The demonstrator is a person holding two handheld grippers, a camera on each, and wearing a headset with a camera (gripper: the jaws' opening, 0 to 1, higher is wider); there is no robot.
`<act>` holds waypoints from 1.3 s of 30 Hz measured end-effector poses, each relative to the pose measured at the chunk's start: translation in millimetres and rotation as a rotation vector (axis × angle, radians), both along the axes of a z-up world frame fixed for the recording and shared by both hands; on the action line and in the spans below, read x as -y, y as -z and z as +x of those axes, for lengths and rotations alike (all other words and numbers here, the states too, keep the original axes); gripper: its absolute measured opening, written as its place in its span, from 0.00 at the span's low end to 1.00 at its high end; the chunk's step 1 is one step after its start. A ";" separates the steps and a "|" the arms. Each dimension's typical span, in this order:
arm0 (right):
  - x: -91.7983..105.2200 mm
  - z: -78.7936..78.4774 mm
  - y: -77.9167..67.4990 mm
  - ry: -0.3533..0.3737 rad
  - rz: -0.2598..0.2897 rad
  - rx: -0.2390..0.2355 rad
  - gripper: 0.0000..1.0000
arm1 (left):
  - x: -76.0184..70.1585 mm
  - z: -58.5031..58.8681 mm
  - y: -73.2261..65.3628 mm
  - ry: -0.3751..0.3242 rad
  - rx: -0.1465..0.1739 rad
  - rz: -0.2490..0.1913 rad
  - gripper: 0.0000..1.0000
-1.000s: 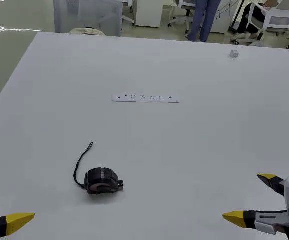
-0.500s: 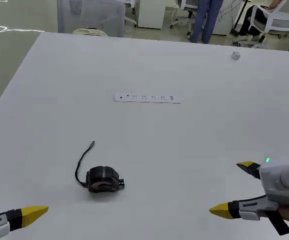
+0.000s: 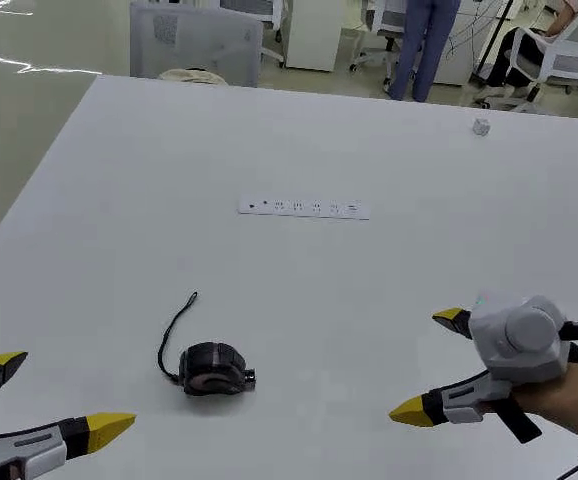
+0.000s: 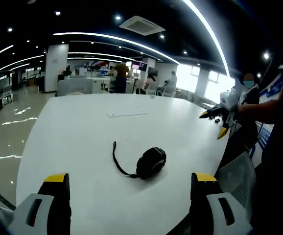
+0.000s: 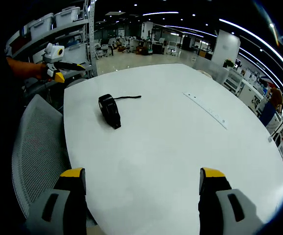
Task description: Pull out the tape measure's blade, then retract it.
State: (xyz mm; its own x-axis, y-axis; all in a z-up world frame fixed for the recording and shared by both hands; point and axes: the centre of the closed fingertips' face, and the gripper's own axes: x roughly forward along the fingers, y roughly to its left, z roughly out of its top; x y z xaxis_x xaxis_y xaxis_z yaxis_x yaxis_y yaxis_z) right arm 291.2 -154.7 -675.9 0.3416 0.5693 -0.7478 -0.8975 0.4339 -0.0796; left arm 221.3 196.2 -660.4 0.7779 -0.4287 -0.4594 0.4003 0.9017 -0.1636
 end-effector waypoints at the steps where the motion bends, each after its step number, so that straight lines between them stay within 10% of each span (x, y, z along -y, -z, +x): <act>1: -3.0 0.7 0.9 -0.009 -0.002 -0.004 0.99 | 0.1 0.4 0.3 -0.001 0.000 0.003 1.00; 39: -129.1 -1.5 36.0 -0.536 -0.270 -0.054 0.91 | 36.0 17.6 13.3 -0.076 0.025 0.045 1.00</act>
State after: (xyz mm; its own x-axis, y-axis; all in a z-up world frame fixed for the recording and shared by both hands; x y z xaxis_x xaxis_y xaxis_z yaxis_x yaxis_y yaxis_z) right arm 289.7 -25.6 -711.9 0.0165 0.4391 -0.8983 -0.9914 -0.1094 -0.0717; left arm 238.8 160.2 -673.7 0.8190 -0.3473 -0.4567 0.3340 0.9358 -0.1126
